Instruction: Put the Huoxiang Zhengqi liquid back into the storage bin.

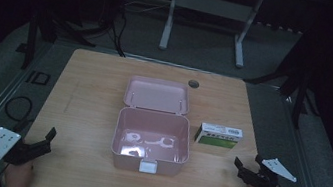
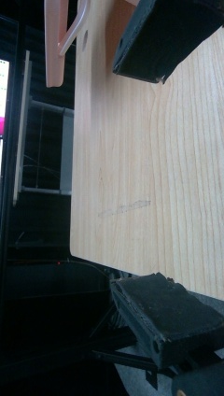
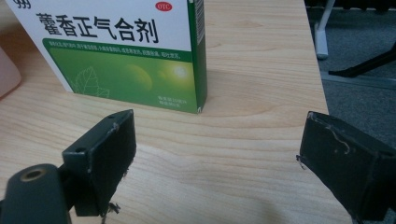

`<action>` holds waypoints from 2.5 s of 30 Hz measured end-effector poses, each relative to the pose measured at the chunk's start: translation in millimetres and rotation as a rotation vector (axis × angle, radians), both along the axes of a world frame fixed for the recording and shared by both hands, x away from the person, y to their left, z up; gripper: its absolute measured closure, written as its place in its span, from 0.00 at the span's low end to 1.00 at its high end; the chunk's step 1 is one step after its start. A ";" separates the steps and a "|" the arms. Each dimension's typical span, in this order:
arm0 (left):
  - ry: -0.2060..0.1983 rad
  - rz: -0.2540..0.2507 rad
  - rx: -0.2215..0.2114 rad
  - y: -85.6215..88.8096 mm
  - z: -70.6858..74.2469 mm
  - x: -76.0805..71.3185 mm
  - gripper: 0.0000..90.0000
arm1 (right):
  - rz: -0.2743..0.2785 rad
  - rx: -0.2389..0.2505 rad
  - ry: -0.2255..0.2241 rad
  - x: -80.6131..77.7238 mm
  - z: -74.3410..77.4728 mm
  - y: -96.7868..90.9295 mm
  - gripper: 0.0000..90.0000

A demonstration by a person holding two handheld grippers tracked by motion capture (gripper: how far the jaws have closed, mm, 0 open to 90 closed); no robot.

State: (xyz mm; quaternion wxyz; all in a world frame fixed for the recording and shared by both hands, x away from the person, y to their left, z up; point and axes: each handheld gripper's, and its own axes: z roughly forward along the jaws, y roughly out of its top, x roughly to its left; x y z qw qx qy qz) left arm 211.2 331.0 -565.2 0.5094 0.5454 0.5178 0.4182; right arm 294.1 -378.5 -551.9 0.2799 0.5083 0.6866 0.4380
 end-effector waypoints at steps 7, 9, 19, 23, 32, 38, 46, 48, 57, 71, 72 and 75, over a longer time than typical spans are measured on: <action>0.000 -0.005 -0.009 1.2 0.0 -0.2 0.01 | 0.049 -0.019 0.022 3.4 -0.5 2.6 0.12; -0.001 -0.003 -0.013 1.5 0.0 -0.2 0.01 | 0.086 -0.004 0.048 5.5 -0.6 1.8 0.12; 0.002 -0.010 -0.016 1.7 0.0 0.0 0.01 | 0.390 -0.039 0.176 16.5 1.9 3.8 0.14; 0.002 -0.013 -0.015 1.6 0.1 0.0 0.01 | 0.512 -0.080 0.206 18.4 2.3 7.7 0.15; 0.002 -0.016 -0.014 1.7 0.0 0.0 0.01 | 0.736 -0.193 0.300 22.0 10.5 25.1 0.16; 0.002 -0.019 -0.015 1.8 0.1 0.0 0.01 | 0.809 -0.326 0.375 22.5 20.6 35.6 0.18; 0.002 -0.022 -0.013 1.6 0.1 0.1 0.01 | 0.863 -0.504 0.481 24.8 30.4 53.5 0.18; 0.002 -0.023 -0.013 1.7 0.1 0.2 0.01 | 0.878 -0.515 0.497 26.1 31.2 57.0 0.18; 0.001 -0.026 -0.011 1.3 0.1 0.3 0.01 | 0.907 -0.613 0.557 27.4 33.8 72.5 0.17; 0.002 -0.030 -0.012 1.4 0.1 0.2 0.01 | 0.981 -0.787 0.626 27.0 43.3 92.5 0.14; 0.001 -0.030 -0.013 1.4 0.0 0.2 0.01 | 0.986 -0.789 0.633 26.6 43.8 93.9 0.14; 0.001 -0.031 -0.013 1.6 0.1 0.1 0.01 | 1.010 -0.814 0.660 25.9 44.1 98.3 0.15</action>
